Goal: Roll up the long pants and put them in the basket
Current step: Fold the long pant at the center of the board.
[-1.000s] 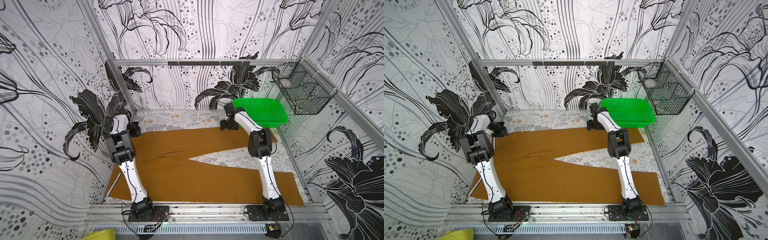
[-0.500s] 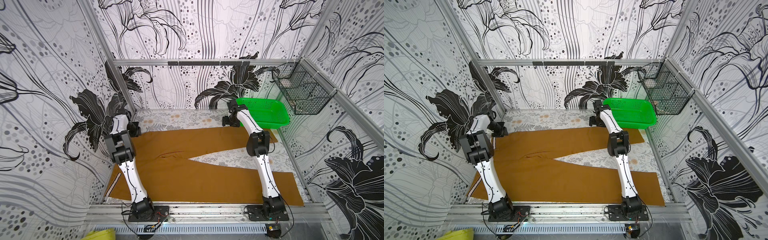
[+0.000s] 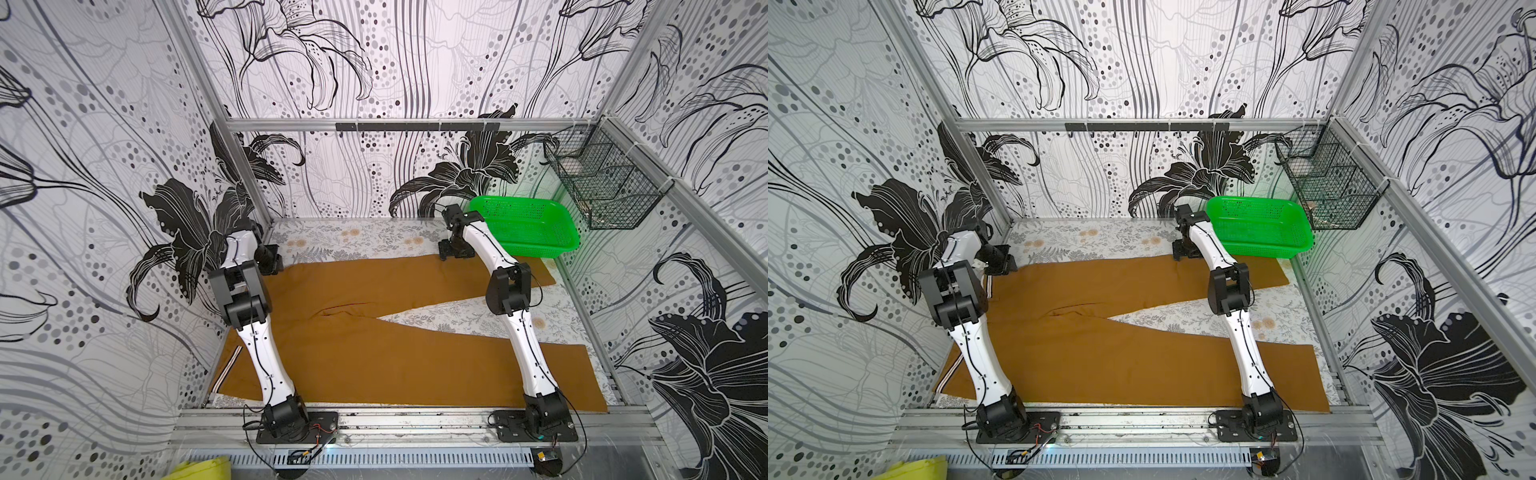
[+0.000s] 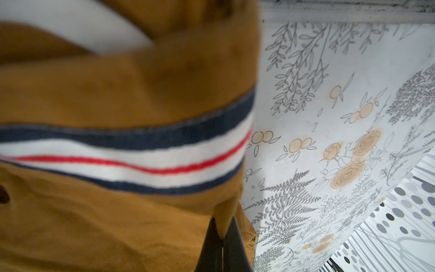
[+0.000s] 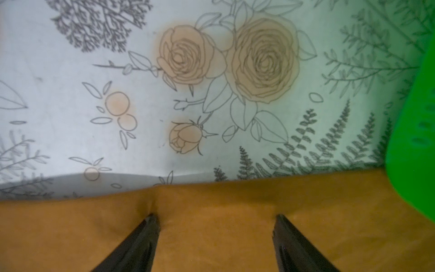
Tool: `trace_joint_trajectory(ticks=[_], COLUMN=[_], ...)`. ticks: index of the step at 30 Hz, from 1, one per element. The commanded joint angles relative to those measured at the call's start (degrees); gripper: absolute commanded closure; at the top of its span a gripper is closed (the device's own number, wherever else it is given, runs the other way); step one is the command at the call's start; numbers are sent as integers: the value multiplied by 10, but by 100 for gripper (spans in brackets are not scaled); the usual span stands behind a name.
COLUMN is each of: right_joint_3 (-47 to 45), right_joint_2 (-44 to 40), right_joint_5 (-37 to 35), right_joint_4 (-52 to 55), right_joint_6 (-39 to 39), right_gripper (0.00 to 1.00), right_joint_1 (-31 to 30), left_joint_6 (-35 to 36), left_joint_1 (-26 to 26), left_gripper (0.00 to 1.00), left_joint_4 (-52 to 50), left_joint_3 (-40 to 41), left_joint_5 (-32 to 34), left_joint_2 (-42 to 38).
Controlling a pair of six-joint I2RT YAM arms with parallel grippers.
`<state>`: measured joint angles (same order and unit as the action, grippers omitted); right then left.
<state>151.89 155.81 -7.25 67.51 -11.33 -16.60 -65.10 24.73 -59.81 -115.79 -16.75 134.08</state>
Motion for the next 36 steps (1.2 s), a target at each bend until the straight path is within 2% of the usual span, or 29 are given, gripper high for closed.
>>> trace_joint_trajectory(ticks=[1,3,5,7,12,16,17,20,21,24,29,32,34,36], right_joint_3=[-12,-9,-9,-18,-115,-187,-196,-201,-203,-186,-91,-93,-110,-98], right_joint_2=[54,62,69,70,23,-14,-20,-33,-39,-47,-6,-6,-13,-4], right_joint_5=[18,38,58,70,97,93,90,89,85,54,41,29,54,50], right_joint_4=[61,71,85,101,101,92,90,85,75,53,82,72,57,71], right_joint_6=[5,8,9,8,28,39,38,33,28,15,-1,-14,-17,-17], right_gripper=[27,39,57,67,70,88,87,55,47,36,36,37,36,37], right_joint_1=[-7,-7,-7,-9,-25,-50,-56,-65,-65,-64,-46,-27,-11,1], left_joint_6=[4,6,8,10,11,10,11,11,10,10,11,12,12,12], left_joint_1=[-6,-6,-5,-4,-2,-1,-1,0,0,1,1,3,4,5], left_gripper=[100,100,100,100,100,100,100,100,100,100,100,100,100,100], left_joint_4=[0,-1,-3,-4,-5,-3,-2,0,0,1,1,-1,-3,-4], left_joint_3=[13,13,12,12,13,13,13,13,13,13,13,13,13,13], left_joint_5=[-20,-19,-20,-21,-21,-20,-20,-19,-19,-20,-21,-20,-19,-18], left_joint_2=[-17,-19,-20,-22,-26,-27,-28,-29,-29,-28,-29,-32,-34,-35])
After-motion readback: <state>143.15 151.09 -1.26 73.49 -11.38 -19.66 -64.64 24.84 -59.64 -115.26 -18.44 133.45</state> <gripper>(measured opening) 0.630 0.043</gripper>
